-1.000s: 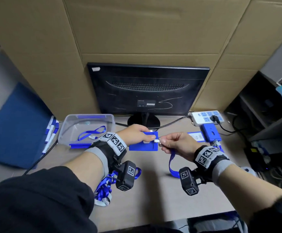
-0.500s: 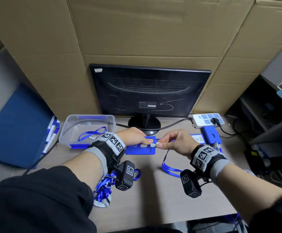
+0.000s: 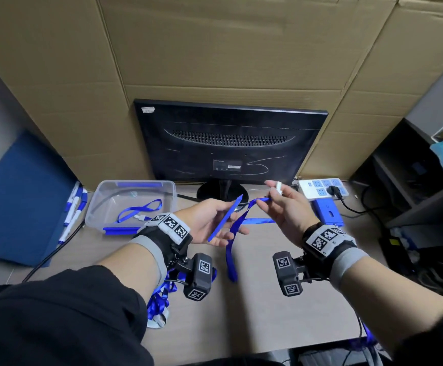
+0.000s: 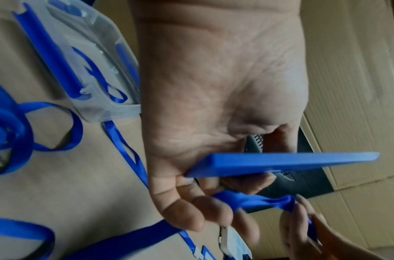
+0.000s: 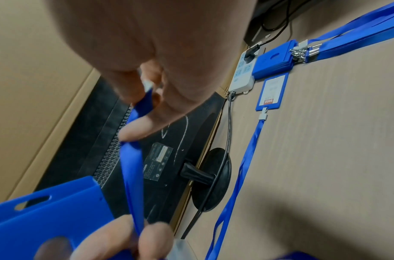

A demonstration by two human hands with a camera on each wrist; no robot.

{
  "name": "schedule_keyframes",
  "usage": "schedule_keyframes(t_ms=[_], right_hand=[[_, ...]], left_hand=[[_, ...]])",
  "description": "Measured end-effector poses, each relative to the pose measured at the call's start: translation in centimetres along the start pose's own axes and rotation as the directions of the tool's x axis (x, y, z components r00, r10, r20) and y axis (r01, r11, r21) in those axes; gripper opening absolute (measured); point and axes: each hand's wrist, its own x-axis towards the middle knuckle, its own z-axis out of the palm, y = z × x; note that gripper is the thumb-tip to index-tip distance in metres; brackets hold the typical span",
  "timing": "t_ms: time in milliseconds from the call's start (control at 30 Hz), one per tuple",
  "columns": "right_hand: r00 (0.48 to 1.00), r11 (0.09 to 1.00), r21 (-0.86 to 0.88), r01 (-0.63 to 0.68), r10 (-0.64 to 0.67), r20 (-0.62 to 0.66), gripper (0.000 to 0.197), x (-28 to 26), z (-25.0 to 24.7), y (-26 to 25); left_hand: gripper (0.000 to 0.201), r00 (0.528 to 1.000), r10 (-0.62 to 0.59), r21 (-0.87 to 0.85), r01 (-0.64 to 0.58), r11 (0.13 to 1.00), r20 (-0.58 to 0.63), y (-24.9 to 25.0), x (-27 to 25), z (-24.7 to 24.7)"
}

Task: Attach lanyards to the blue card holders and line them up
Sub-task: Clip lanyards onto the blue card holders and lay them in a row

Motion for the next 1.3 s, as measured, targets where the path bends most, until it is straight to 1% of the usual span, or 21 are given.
schedule_keyframes(t_ms=[100, 167, 200, 267, 333, 367, 433, 467, 500, 567, 600, 667, 733, 767, 800, 867, 933, 1067, 1167, 1267, 1300], right_hand=[[0.964, 0.988, -0.061, 0.145, -0.155, -0.217, 0.024, 1.2, -1.2, -0.3], [0.942, 0.976, -0.159, 0.146, -0.186, -0.281, 0.026, 1.9, -1.9, -0.1], [0.946, 0.969, -0.215, 0.121, -0.179, -0.271, 0.028, 2.0, -2.1, 0.1], [0.982, 0.942, -0.333, 0.042, -0.099, -0.158, 0.032, 2.1, -1.7, 0.8], [0.998, 0.874, -0.485, -0.032, 0.057, 0.037, 0.042, 1.6, -0.7, 1.7], [0.979, 0.828, -0.558, -0.048, 0.148, 0.136, 0.050, 1.5, 0.0, 2.3], [0.905, 0.742, -0.670, -0.034, 0.308, 0.295, 0.059, 1.2, 1.5, 3.4], [0.863, 0.711, -0.703, -0.009, 0.360, 0.353, 0.054, 1.1, 2.3, 4.0], [0.825, 0.698, -0.716, 0.016, 0.395, 0.404, 0.043, 1.2, 3.1, 4.7], [0.794, 0.657, -0.753, 0.040, 0.437, 0.423, 0.011, 1.4, 4.8, 5.6], [0.802, 0.612, -0.789, 0.060, 0.441, 0.403, 0.010, 1.6, 5.7, 5.8], [0.836, 0.524, -0.849, 0.077, 0.430, 0.341, 0.027, 2.4, 7.3, 6.4], [0.868, 0.547, -0.836, 0.037, 0.398, 0.299, 0.030, 3.3, 9.0, 6.8], [0.880, 0.584, -0.812, 0.022, 0.373, 0.292, 0.029, 3.7, 9.9, 7.1], [0.890, 0.628, -0.778, 0.008, 0.350, 0.292, 0.027, 4.2, 10.9, 7.4], [0.898, 0.719, -0.695, -0.003, 0.308, 0.314, 0.023, 5.2, 13.2, 8.0], [0.893, 0.793, -0.609, -0.018, 0.287, 0.347, 0.017, 6.0, 15.5, 9.0], [0.852, 0.856, -0.516, 0.010, 0.263, 0.453, 0.011, 7.6, 19.4, 11.7], [0.852, 0.883, -0.466, -0.059, 0.287, 0.437, 0.009, 8.1, 21.4, 13.2], [0.857, 0.883, -0.448, -0.143, 0.337, 0.390, 0.005, 8.6, 22.2, 14.5], [0.864, 0.875, -0.457, -0.157, 0.346, 0.365, 0.021, 8.8, 22.1, 14.8]], left_hand=[[0.042, 0.995, 0.016, -0.014, -0.018, 1.000, -0.097, 0.0, 0.1, -0.1], [0.043, 0.992, 0.025, -0.031, -0.029, 0.999, -0.125, 0.0, -0.1, -0.6], [0.043, 0.991, 0.038, -0.042, -0.044, 0.998, -0.126, 0.0, -0.2, -0.8], [0.044, 0.991, 0.070, -0.073, -0.079, 0.994, -0.117, 0.3, -0.4, -1.1], [0.043, 0.989, 0.106, -0.117, -0.118, 0.986, -0.103, 0.8, -0.9, -1.0], [0.043, 0.988, 0.127, -0.134, -0.139, 0.981, -0.093, 1.1, -1.1, -1.0], [0.042, 0.984, 0.162, -0.147, -0.172, 0.974, -0.074, 1.4, -1.6, -1.2], [0.042, 0.981, 0.179, -0.156, -0.188, 0.970, -0.067, 1.6, -1.9, -1.4], [0.042, 0.979, 0.194, -0.162, -0.203, 0.966, -0.066, 1.7, -2.2, -1.5], [0.042, 0.975, 0.200, -0.171, -0.215, 0.961, -0.100, 1.5, -3.0, -1.9], [0.041, 0.969, 0.204, -0.175, -0.226, 0.958, -0.135, 1.2, -3.1, -2.5], [0.038, 0.937, 0.204, -0.169, -0.258, 0.951, -0.283, 0.0, -3.4, -4.5], [0.038, 0.880, 0.181, -0.218, -0.300, 0.929, -0.440, -1.7, -3.6, -7.0], [0.036, 0.833, 0.150, -0.250, -0.325, 0.912, -0.533, -2.7, -3.9, -8.2], [0.028, 0.776, 0.119, -0.280, -0.359, 0.890, -0.619, -3.7, -4.4, -9.3], [0.014, 0.704, 0.069, -0.294, -0.382, 0.876, -0.707, -5.6, -5.4, -11.0], [0.005, 0.687, 0.043, -0.292, -0.364, 0.884, -0.725, -7.4, -6.4, -12.0], [0.021, 0.616, 0.034, -0.234, -0.348, 0.908, -0.787, -10.9, -7.2, -13.0], [0.031, 0.588, 0.035, -0.194, -0.321, 0.927, -0.808, -13.0, -7.4, -13.3], [0.040, 0.566, -0.004, -0.218, -0.312, 0.925, -0.825, -14.6, -7.4, -13.8], [0.042, 0.568, -0.007, -0.227, -0.317, 0.921, -0.823, -14.8, -7.5, -13.9]])
